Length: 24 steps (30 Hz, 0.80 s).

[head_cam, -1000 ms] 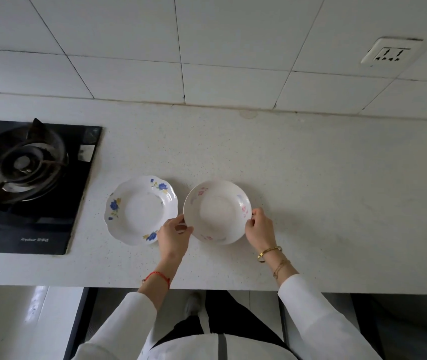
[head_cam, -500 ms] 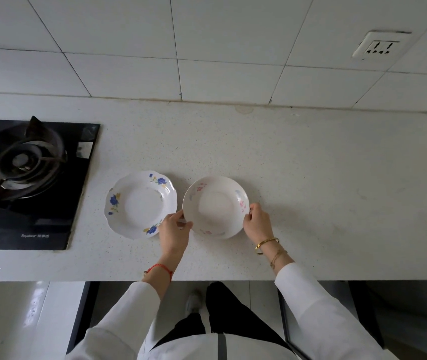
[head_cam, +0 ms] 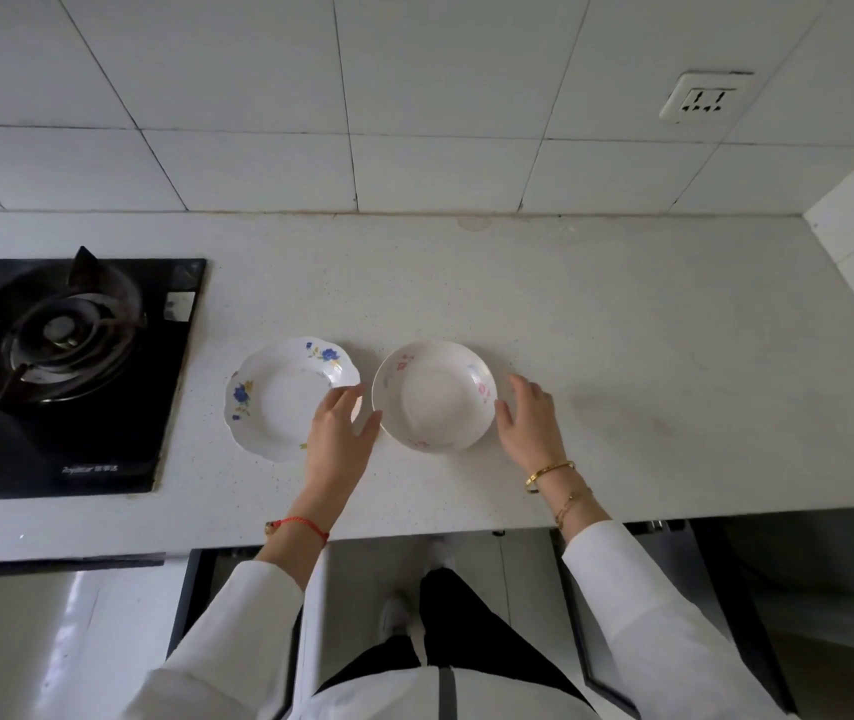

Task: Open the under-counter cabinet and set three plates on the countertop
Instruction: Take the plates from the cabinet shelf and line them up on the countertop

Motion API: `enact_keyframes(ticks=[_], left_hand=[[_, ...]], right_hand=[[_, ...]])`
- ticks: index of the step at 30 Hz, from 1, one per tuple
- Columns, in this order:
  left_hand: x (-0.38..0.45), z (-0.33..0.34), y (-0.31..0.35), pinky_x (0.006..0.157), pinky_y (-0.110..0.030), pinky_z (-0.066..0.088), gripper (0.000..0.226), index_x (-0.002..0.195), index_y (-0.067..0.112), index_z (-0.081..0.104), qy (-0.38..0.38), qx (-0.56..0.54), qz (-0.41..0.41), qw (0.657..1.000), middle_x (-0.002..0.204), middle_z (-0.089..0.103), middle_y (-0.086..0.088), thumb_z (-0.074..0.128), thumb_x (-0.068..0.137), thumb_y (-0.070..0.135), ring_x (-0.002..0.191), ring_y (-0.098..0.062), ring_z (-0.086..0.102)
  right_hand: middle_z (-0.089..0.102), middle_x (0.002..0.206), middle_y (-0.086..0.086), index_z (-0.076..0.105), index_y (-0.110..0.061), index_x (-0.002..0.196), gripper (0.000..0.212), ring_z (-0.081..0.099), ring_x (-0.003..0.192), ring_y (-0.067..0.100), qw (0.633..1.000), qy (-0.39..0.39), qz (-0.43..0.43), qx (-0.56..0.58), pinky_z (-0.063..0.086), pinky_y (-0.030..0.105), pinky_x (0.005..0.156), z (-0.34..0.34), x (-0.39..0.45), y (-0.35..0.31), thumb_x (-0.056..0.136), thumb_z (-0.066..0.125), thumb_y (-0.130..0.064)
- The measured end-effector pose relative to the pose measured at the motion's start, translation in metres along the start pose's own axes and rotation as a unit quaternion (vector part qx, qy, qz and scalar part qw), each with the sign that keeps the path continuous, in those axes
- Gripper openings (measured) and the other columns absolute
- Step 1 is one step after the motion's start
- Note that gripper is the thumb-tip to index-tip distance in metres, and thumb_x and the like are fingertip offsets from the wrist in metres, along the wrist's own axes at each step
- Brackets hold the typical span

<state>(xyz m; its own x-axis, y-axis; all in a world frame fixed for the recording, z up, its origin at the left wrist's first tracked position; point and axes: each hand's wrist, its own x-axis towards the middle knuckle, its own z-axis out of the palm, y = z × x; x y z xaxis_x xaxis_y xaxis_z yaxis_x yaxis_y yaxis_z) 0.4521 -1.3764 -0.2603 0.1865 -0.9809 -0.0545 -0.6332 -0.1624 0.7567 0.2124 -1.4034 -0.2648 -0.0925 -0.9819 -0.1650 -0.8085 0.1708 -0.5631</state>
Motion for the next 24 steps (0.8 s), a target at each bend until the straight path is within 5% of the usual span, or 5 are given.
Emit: enact_keyframes(ticks=[4,10,18,24], left_hand=[[-0.012,-0.015,0.009,0.085,-0.045,0.055,0.041,0.129,0.014,0.058,0.007,0.032,0.076,0.997,0.131,0.057,-0.004,0.063,0.089,0.019,0.115,-0.027,0.056],[-0.041,-0.029,0.014,0.097,-0.031,0.044,0.039,0.127,0.012,0.06,0.028,0.036,0.124,0.991,0.128,0.06,-0.005,0.063,0.087,0.013,0.117,-0.027,0.055],[-0.085,-0.031,0.021,0.097,-0.038,0.048,0.038,0.124,0.012,0.062,0.029,0.053,0.172,0.983,0.126,0.062,-0.006,0.064,0.086,0.012,0.114,-0.028,0.055],[-0.127,-0.015,0.038,0.099,-0.024,0.039,0.038,0.126,0.013,0.061,0.032,0.056,0.186,0.98,0.124,0.062,-0.005,0.064,0.087,0.013,0.115,-0.023,0.055]], right_hand=[[0.052,0.135,0.014,0.045,-0.007,0.136,0.042,0.042,0.125,0.033,0.996,0.078,-0.046,0.025,0.039,0.041,0.105,-0.013,-0.026,-0.01,0.095,0.05,-0.017],[0.054,0.134,0.01,0.045,-0.008,0.136,0.041,0.042,0.125,0.028,0.987,0.137,-0.067,0.052,0.038,0.037,0.108,-0.025,-0.07,-0.012,0.096,0.048,-0.017],[0.055,0.132,0.009,0.045,-0.008,0.136,0.04,0.042,0.126,0.026,0.984,0.16,-0.071,0.047,0.04,0.037,0.107,-0.037,-0.123,0.007,0.097,0.048,-0.019],[0.055,0.131,0.005,0.044,-0.01,0.136,0.04,0.041,0.127,0.022,0.984,0.156,-0.082,0.042,0.042,0.035,0.104,-0.054,-0.156,0.038,0.098,0.047,-0.022]])
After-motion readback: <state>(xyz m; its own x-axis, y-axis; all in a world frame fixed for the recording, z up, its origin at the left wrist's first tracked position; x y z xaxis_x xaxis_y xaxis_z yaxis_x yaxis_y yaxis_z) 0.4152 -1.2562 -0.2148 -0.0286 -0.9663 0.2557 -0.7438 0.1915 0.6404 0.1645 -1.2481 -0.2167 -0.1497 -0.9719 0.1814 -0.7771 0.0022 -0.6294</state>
